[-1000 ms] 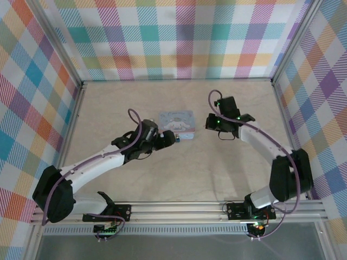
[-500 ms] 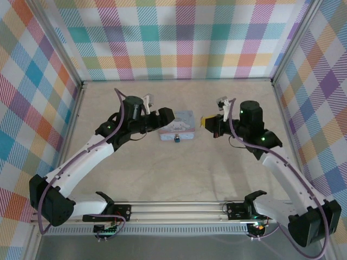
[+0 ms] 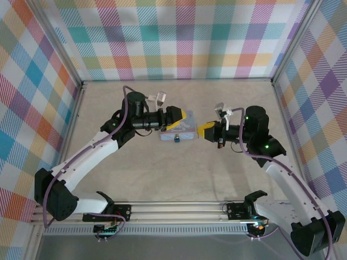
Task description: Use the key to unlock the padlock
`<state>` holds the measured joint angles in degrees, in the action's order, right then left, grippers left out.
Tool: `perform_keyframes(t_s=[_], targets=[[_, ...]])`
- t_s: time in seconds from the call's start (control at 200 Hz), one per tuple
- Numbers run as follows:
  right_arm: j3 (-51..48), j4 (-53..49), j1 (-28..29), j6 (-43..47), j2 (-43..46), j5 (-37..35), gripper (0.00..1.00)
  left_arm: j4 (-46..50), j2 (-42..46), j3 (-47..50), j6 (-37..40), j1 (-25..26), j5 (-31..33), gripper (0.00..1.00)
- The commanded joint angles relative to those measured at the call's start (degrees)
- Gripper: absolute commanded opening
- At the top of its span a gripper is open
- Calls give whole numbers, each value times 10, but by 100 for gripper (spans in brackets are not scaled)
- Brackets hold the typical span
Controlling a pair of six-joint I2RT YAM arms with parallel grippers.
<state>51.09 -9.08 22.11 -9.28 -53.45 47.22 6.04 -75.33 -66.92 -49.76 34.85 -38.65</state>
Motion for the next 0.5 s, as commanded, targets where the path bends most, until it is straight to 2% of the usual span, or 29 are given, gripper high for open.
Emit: perform_keyframes(t_s=[0.0,0.31,0.495], targets=[[-8,24,6,22,9,32,6,-12,-10,-26,-9,17,-41,71],[-11,28,23,49,10,15,7,-26,-55,-57,-24,59,-70,70],[-6,11,35,69,5,5,8,-40,-73,-65,-35,73,-78,64]])
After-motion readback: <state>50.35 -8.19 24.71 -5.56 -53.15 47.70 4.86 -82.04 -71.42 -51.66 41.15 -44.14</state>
